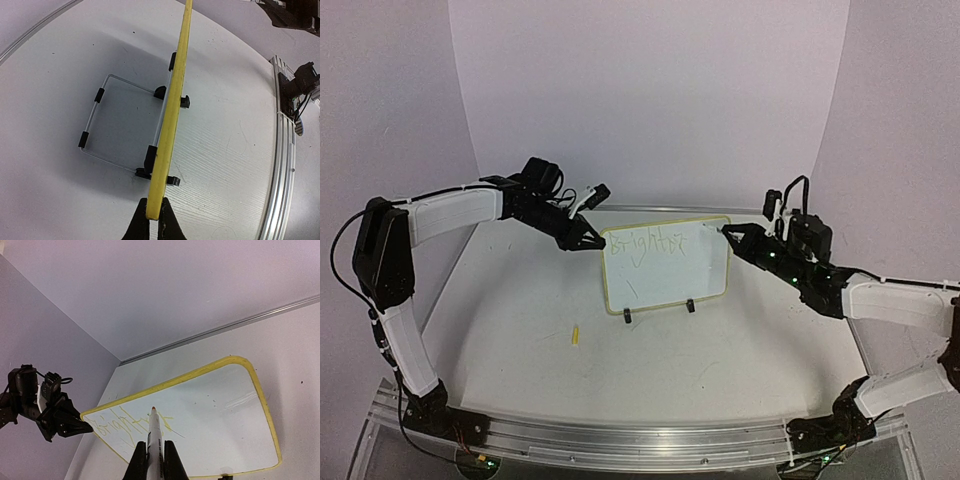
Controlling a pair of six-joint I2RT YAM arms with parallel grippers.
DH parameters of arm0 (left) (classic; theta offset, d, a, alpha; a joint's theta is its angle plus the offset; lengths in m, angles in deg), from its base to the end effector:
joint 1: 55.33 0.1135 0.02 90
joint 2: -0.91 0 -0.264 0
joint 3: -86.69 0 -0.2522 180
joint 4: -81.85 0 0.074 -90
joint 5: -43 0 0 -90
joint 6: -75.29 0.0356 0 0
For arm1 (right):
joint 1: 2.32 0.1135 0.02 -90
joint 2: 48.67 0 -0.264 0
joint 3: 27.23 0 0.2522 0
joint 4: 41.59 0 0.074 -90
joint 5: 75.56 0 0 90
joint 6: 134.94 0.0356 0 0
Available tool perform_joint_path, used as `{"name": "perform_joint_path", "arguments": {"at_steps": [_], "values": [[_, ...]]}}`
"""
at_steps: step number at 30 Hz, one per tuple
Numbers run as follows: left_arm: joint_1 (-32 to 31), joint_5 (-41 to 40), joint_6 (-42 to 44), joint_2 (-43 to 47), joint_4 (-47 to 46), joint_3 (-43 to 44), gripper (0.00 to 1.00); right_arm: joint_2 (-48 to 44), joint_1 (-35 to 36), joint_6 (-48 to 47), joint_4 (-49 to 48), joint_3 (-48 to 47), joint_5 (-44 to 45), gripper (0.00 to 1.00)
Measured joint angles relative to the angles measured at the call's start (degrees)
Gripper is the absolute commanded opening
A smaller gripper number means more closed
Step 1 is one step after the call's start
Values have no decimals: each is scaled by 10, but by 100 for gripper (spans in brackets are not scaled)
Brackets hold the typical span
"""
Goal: Write a sentence on the whiteboard
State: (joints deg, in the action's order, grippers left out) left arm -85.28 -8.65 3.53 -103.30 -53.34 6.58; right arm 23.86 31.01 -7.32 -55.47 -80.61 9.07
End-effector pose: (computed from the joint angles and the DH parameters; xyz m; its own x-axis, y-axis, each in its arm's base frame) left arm 0.3381 -0.2203 0.2734 -0.3896 0.5078 -0.7683 0.9110 0.3347 -0.2408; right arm 0.2388 0.1610 0.2725 -0.4422 0.4366 -0.7835 -0.4481 0.6491 0.6146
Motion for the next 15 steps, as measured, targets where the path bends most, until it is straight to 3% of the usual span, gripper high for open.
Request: {"name": "perform_joint_path", "arguments": {"at_steps": [15], "values": [[-2, -1, 0, 1, 0, 0, 0, 44, -59, 0, -5, 9, -98, 0]]}}
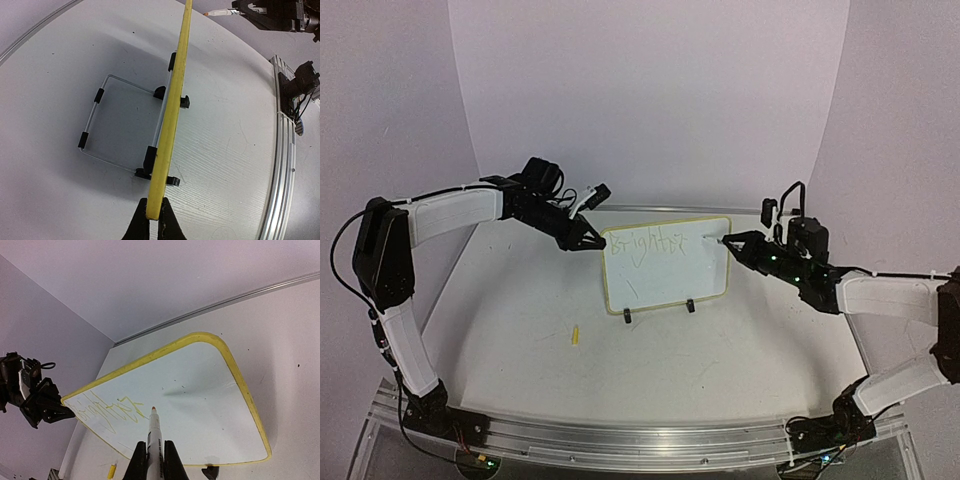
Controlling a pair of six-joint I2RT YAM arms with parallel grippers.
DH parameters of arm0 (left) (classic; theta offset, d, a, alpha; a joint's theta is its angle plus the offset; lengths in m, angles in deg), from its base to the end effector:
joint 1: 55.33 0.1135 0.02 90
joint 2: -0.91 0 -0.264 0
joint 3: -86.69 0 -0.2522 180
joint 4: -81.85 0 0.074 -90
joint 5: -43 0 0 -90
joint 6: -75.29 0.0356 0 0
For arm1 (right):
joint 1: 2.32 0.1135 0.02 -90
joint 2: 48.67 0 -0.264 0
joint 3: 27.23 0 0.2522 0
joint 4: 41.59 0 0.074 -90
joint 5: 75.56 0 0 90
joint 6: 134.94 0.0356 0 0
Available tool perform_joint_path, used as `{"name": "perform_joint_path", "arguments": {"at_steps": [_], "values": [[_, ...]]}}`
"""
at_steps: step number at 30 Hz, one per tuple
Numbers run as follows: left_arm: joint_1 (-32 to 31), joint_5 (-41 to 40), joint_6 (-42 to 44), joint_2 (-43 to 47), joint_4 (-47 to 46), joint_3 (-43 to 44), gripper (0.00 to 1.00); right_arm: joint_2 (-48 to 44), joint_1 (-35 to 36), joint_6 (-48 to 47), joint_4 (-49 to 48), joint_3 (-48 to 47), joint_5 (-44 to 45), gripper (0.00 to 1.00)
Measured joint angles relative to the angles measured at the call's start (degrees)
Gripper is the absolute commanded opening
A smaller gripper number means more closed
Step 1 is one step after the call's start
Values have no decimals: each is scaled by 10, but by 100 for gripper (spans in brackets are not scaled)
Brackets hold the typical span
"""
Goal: Write a sentence on the whiteboard
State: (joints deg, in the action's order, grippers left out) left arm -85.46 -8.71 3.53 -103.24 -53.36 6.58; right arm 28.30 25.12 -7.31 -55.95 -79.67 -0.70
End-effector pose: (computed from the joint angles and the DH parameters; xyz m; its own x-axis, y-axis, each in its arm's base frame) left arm 0.3374 -0.2213 0.2738 -0.3872 0.5087 -0.7690 0.9122 0.3325 -0.2393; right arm 0.2589 0.1449 0.2469 -0.5350 0.3863 -0.7514 -0.4373 0.6343 0.6375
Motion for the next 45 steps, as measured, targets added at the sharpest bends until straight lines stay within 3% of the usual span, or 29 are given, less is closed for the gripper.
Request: {"name": "perform_joint_path", "arguments": {"at_steps": [17, 45], "values": [[-1, -5, 0, 0, 0, 0, 0, 56, -12, 17, -54, -4, -24, 0], [-1, -5, -1, 0, 0, 0, 0, 57, -12, 18, -29, -6, -19, 0]]}}
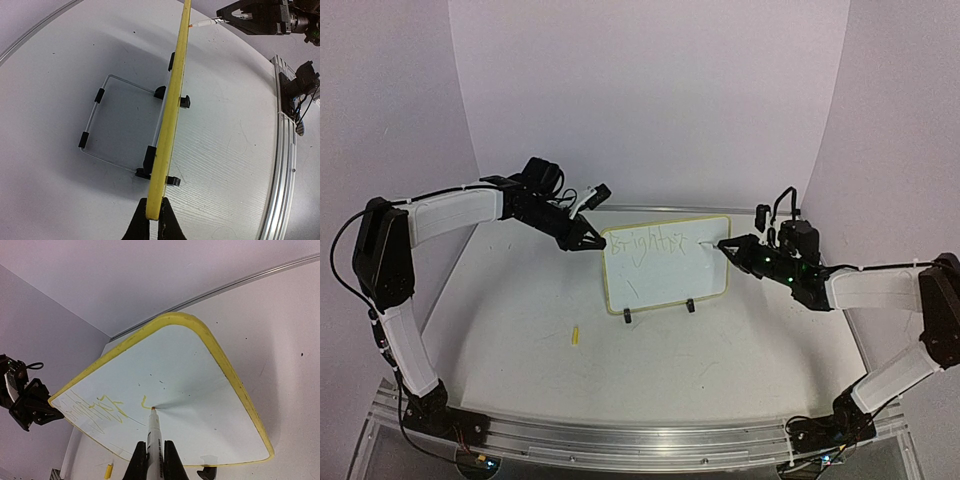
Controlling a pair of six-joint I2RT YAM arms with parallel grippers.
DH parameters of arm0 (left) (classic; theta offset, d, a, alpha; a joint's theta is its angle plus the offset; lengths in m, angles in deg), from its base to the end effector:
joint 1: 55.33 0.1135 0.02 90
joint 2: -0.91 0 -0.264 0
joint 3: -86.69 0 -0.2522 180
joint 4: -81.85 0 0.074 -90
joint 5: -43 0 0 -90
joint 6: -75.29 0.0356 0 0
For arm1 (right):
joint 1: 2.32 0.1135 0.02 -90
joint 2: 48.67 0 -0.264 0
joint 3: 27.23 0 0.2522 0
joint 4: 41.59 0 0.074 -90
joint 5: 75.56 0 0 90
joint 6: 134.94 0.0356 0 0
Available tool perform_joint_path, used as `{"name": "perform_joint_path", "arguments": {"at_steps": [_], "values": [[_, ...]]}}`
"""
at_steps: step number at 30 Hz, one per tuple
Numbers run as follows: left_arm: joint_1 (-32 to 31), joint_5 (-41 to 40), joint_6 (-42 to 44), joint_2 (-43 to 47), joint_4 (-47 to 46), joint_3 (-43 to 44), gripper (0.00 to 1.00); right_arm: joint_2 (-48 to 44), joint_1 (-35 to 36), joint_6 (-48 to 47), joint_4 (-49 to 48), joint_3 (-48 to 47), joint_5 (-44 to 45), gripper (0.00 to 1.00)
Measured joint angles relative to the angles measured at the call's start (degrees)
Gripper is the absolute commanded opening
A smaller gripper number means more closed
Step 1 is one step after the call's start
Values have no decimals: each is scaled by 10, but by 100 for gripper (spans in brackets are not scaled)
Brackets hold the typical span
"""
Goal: Write a sentence on the whiteboard
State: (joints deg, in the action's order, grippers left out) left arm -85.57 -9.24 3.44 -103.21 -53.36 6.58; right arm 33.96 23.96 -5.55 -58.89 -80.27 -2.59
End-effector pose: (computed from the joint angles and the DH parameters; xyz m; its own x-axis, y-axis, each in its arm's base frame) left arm 0.3371 -0.2217 0.2738 -0.3877 0.5110 -0.7672 0.9112 0.3384 -0.2350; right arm 0.2742 0.1470 0.2278 -0.5790 0.3908 -0.7156 -0.4044 0.6245 0.6682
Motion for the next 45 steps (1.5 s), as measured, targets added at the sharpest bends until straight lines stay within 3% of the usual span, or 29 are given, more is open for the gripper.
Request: {"name": "perform_joint_path", "arguments": {"at_steps": [19, 45], "values": [[0, 0, -1, 0, 0, 0, 0, -8, 0, -8, 22, -56, 14, 0], [0, 0, -1, 0, 0, 0, 0, -17, 0, -2, 22, -7, 44, 0]]}}
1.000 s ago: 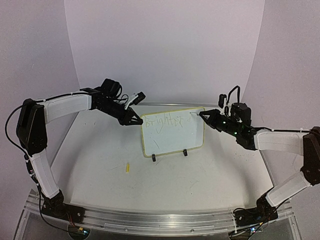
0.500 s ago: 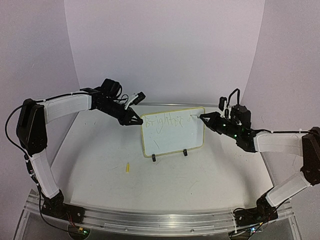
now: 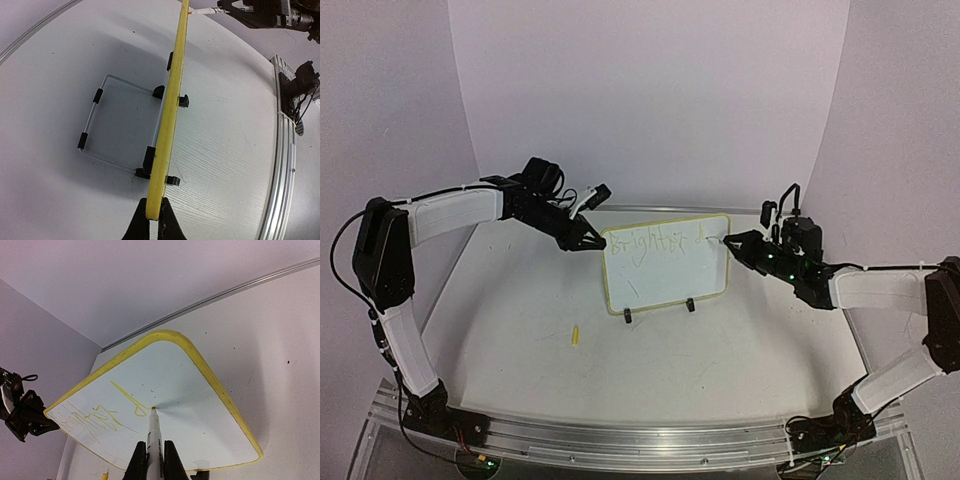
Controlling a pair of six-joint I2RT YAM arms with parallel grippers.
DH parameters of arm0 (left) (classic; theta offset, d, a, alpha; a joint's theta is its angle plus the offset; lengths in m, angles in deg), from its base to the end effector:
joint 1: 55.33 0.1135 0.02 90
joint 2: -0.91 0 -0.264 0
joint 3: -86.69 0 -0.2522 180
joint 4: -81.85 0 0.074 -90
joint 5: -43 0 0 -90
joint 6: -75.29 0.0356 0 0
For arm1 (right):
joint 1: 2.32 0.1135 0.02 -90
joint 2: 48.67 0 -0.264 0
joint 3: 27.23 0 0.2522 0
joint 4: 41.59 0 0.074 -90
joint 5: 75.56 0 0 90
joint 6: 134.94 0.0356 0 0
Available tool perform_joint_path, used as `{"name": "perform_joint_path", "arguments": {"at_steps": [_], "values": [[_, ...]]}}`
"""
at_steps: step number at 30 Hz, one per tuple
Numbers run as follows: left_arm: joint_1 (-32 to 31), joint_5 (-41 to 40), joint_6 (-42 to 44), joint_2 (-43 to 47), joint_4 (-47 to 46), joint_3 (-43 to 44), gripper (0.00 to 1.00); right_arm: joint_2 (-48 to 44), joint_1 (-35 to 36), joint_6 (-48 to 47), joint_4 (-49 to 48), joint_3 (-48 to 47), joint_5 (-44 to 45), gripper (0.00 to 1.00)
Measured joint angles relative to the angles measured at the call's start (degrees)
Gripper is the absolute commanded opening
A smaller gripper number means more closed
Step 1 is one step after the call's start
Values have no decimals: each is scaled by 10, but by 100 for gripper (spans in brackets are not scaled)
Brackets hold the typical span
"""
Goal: Write a sentence on the whiteboard
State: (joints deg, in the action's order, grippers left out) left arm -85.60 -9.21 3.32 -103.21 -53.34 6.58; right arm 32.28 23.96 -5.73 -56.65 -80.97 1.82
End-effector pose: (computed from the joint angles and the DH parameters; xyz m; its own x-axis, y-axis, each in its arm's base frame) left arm 0.3369 -0.2219 0.2738 -0.3895 0.5105 -0.7666 0.9105 0.3386 -0.2371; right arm 0.2737 0.1438 0.2360 -0.5404 0.4211 -0.7284 -0.3639 0.6636 0.6536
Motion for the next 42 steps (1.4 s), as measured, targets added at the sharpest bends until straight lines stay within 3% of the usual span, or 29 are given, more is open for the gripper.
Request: {"name": "perform_joint_path", "arguments": {"at_steps": [9, 42], "values": [[-2, -1, 2, 2, 0, 0, 0, -40, 0, -4, 2, 4, 12, 0], [-2, -1, 2, 2, 4, 0, 0, 2, -6, -22, 3, -13, -23, 0]]}}
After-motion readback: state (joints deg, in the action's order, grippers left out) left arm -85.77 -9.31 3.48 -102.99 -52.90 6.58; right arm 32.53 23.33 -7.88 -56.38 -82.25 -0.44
